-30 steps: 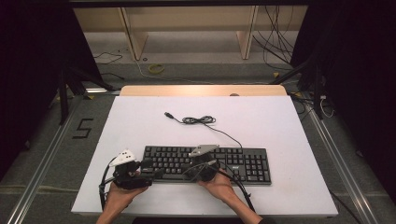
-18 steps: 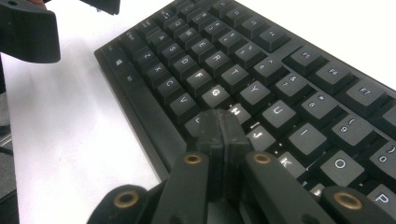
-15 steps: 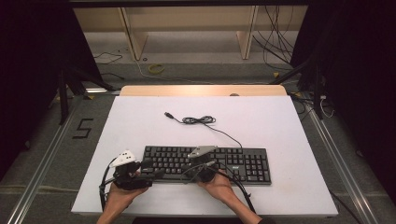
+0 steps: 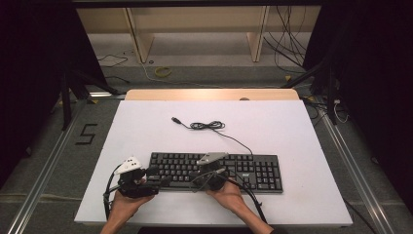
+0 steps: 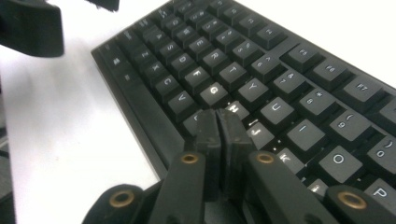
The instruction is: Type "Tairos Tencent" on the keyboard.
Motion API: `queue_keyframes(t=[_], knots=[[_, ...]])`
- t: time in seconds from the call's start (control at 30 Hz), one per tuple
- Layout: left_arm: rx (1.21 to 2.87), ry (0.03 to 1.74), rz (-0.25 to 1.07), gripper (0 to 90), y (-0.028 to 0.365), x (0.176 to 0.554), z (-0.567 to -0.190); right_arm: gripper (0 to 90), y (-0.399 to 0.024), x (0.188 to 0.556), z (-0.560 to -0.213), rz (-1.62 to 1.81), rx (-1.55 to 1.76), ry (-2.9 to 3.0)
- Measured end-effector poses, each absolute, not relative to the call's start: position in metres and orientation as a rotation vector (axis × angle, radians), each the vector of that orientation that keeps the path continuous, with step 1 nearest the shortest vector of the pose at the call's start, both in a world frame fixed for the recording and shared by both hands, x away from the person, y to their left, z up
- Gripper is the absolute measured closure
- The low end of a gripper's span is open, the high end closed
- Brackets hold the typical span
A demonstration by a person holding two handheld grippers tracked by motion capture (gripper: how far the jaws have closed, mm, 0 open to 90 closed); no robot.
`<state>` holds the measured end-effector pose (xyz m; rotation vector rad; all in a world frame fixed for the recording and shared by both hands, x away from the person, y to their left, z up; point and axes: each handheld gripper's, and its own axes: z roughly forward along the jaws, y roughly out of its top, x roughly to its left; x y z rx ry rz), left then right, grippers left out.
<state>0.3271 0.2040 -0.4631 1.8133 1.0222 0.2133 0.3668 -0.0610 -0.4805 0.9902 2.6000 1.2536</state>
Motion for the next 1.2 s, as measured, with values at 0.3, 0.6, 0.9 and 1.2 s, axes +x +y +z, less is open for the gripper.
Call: queue_keyframes(t=[0.3,0.6,0.9,1.2], knots=[[1.812,1.027,0.213,30.8,0.203,0.329,-0.463,77.1,-0.073,0.367,-0.471,1.329,1.002,2.561],[1.814,1.033,0.213,30.8,0.201,0.332,-0.462,66.9,-0.088,0.365,-0.469,1.354,1.029,2.542],[1.825,1.048,0.223,30.8,0.199,0.339,-0.46,57.2,-0.102,0.361,-0.463,1.39,1.031,2.518],[1.84,1.059,0.229,31.1,0.193,0.348,-0.458,48.1,-0.122,0.356,-0.46,1.417,1.068,2.482]])
